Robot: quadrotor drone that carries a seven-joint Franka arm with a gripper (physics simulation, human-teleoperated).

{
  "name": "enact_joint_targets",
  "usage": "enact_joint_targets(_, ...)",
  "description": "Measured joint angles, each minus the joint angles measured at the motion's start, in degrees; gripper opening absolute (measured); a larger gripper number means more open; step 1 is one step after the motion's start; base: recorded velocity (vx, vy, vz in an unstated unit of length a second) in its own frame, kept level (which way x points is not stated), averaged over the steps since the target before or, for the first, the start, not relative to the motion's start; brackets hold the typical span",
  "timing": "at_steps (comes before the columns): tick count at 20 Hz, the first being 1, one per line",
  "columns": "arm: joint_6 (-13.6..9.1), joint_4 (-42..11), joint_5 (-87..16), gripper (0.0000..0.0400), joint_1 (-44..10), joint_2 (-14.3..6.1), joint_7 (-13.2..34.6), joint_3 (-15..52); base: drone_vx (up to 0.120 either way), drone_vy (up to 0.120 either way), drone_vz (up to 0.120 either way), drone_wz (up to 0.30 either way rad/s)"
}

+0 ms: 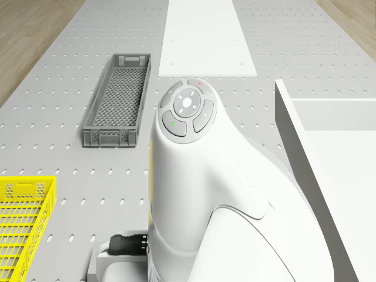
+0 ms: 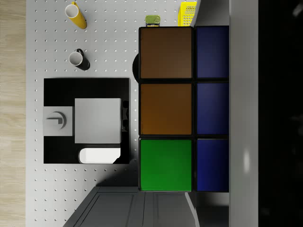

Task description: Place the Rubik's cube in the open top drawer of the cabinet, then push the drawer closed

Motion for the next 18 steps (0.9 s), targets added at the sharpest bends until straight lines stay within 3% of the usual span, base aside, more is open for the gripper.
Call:
enact_joint_targets(12,0.4,0.0,0.2,0.0325,0.0,-0.4,0.0,0.1,0.000,-0.120,0.117,0.000)
enact_joint_targets(18,0.6,0.0,0.2,0.0325,0.0,-0.6,0.0,0.1,0.000,-0.120,0.000,0.000)
